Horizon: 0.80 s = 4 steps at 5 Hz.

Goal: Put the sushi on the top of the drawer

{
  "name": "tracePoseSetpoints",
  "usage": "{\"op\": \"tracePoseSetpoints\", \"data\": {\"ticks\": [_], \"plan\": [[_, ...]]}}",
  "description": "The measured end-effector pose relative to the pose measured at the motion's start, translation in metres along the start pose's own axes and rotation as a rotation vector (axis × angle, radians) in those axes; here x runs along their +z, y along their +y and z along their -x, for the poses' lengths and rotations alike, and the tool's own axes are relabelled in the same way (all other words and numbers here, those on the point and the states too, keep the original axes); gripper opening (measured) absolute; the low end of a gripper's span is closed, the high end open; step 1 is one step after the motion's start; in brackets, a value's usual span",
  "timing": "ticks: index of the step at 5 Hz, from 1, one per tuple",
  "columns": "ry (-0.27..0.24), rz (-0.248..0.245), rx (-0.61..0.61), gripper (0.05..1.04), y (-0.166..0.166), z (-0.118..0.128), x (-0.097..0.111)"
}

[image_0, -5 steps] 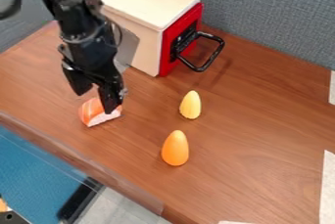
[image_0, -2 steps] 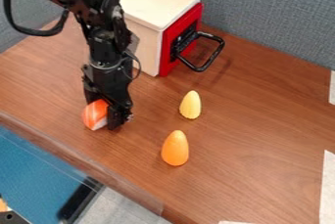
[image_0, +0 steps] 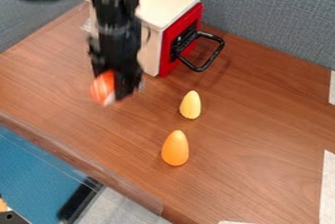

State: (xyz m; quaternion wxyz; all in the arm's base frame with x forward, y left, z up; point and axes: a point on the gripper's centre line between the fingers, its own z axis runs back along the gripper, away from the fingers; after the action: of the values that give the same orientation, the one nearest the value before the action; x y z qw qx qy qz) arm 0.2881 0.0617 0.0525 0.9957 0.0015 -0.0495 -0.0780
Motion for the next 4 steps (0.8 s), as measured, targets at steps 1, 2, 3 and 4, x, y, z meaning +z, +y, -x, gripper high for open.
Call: {"op": "tracePoseSetpoints", "data": {"ticks": [1, 2, 3, 4], "plan": [[-0.039, 0.044, 0.1, 0.569, 0.013, -0.032, 0.041], [-0.052, 0.04, 0.193, 0.568, 0.029, -0.068, 0.068], [-0.047, 0.022, 0.231, 0.568, 0.042, -0.103, 0.068], [-0.04, -0.002, 0.257, 0.568, 0.046, -0.129, 0.051]]}}
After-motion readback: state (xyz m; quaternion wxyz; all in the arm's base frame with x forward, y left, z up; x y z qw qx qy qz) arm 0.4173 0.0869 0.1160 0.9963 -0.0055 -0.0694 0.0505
